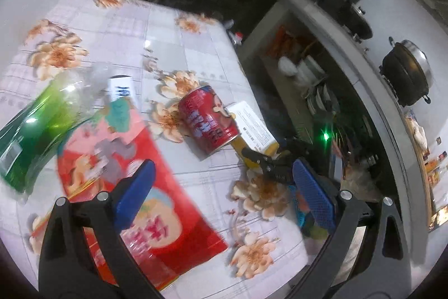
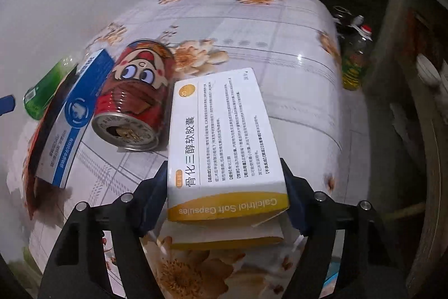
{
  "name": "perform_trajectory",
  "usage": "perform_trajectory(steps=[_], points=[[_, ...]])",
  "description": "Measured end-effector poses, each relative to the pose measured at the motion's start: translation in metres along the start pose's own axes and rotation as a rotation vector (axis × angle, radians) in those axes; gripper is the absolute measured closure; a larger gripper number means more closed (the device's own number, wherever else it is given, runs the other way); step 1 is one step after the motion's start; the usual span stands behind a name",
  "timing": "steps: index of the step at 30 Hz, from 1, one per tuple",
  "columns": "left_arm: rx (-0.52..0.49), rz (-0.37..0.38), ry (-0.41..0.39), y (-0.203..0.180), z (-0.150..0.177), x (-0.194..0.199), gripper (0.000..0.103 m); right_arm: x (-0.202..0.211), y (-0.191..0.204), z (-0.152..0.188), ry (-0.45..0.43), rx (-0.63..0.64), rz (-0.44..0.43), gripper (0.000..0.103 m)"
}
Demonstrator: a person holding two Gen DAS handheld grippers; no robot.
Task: Collect trash
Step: 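Grasp the red can with the left tool while the right grasps the Calcitriol box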
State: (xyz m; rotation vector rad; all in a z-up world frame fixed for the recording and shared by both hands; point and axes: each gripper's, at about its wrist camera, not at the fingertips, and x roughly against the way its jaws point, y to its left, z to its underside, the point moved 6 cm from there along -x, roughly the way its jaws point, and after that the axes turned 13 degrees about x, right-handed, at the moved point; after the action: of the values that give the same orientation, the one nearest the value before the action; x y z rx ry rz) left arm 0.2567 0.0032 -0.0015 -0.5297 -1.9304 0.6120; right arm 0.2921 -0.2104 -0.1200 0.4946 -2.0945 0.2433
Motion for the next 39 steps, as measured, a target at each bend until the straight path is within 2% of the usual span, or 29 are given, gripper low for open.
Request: perform_trajectory(steps=[5,8,12,17,19,21,24,27,29,32,37,39], points=[[0.051,-0.063,0.119,-0.017,-0.025,-0.051,0.009,0.017,0.01,0.023,-0.006,-0.076,0.036,0.032],[0.093,-0.15,0.203,-0.021,-0.031,-0.092,0.009,0.031,0.016,0.041,-0.007,-0.115,0.08,0.032],[0.141,-0.263,0.246,-0.014,-0.03,-0.13,0.009,0.048,0.02,0.064,-0.029,-0.189,0.092,0.032],[0.159,-0.372,0.215,-0.004,-0.027,-0.158,0.009,0.064,0.023,0.087,-0.062,-0.276,0.084,0.032],[0.161,-0.401,0.187,0.0,-0.026,-0.164,0.015,0.066,0.024,0.091,-0.071,-0.296,0.077,0.032],[0.173,-0.434,0.182,0.006,-0.023,-0.169,0.029,0.067,0.023,0.095,-0.078,-0.311,0.08,0.032],[0.168,-0.449,0.16,0.005,-0.017,-0.17,0.036,0.07,0.022,0.1,-0.084,-0.33,0.086,0.032],[0.168,-0.435,0.179,0.004,-0.01,-0.167,0.037,0.072,0.022,0.105,-0.089,-0.335,0.091,0.032],[0.144,-0.436,0.175,0.0,-0.006,-0.162,0.038,0.073,0.023,0.106,-0.09,-0.337,0.095,0.032],[0.051,-0.433,0.186,-0.009,0.003,-0.148,0.038,0.076,0.025,0.108,-0.091,-0.336,0.103,0.032],[-0.208,-0.432,0.203,-0.038,0.03,-0.114,0.04,0.083,0.021,0.116,-0.099,-0.353,0.111,0.032],[-0.272,-0.419,0.217,-0.044,0.047,-0.102,0.04,0.084,0.019,0.119,-0.099,-0.363,0.111,0.032]])
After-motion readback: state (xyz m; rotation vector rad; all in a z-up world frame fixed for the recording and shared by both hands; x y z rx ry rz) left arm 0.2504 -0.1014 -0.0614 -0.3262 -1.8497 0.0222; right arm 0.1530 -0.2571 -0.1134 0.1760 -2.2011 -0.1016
